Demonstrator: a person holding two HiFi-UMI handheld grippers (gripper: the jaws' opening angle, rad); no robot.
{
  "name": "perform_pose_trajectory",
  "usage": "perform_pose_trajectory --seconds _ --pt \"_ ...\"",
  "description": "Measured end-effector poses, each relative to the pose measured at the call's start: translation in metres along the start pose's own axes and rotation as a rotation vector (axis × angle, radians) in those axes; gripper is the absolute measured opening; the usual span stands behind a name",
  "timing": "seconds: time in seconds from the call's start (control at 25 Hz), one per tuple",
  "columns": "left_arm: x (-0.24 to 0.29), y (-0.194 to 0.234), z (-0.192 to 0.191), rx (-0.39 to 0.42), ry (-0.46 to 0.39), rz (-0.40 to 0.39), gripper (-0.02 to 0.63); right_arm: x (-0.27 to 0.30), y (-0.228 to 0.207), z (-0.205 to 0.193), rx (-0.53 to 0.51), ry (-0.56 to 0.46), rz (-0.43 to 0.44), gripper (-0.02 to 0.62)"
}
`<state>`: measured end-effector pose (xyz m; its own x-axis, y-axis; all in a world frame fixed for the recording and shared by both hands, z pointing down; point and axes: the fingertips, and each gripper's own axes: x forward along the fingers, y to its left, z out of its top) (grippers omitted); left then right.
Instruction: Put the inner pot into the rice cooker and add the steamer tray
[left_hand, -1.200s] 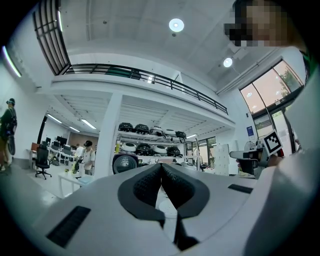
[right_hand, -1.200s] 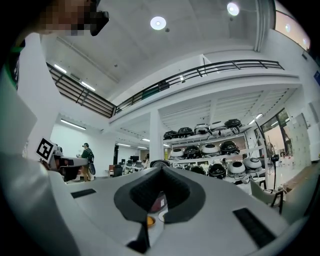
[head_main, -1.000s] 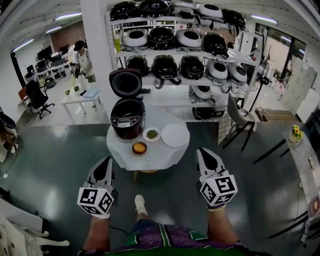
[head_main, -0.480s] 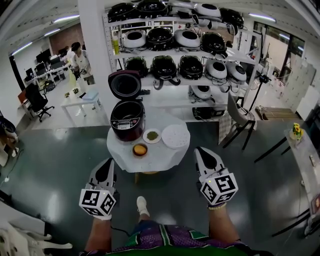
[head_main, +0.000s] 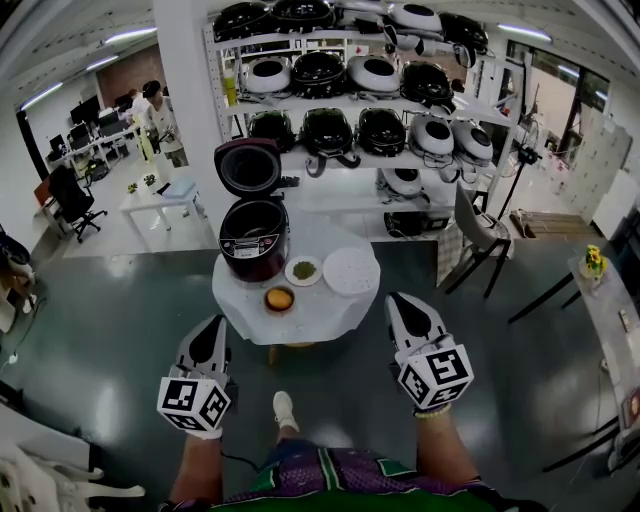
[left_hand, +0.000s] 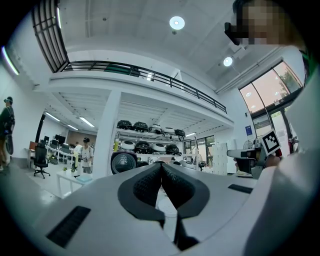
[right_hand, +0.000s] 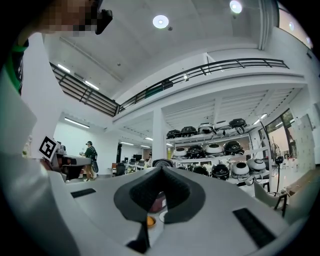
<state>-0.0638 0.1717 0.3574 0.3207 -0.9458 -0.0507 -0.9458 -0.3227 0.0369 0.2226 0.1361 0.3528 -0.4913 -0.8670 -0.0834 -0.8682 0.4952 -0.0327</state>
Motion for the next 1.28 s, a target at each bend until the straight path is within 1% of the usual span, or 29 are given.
perform_pose_trajectory --seconds 0.64,0.68,0.76,0.84,1.0,1.12,1.28 --pt "0.009 -0.008 -0.001 0.005 0.002 -0.012 0.021 -0.001 -0.009 0.003 -0.016 -0.006 -0.013 0.008" --pt "0.009 -0.009 -0.001 0.005 0.002 -0.012 0.021 0.000 -0.008 0.002 -0.020 -0.003 -0.006 0.043" --pt "0.009 -0.010 -0.003 0.006 0.004 -0.013 0.021 0.001 -0.006 -0.001 -0.022 0.006 0.013 0.153" --pt "0.010 -0.010 -0.005 0.006 0.006 -0.015 0.021 0.003 -0.007 -0.005 -0.020 0.014 0.016 0.224" --pt "0.011 -0.012 -0.008 0.002 0.010 -0.018 0.021 0.005 -0.010 -0.008 -0.020 0.019 0.004 0.391" --pt "0.015 -0.011 -0.009 -0.001 0.014 -0.022 0.021 0.009 -0.013 -0.009 -0.016 0.019 -0.005 0.464" --pt "0.023 -0.012 -0.012 -0.009 0.023 -0.027 0.021 0.014 -0.017 -0.013 -0.013 0.033 -0.011 0.482"
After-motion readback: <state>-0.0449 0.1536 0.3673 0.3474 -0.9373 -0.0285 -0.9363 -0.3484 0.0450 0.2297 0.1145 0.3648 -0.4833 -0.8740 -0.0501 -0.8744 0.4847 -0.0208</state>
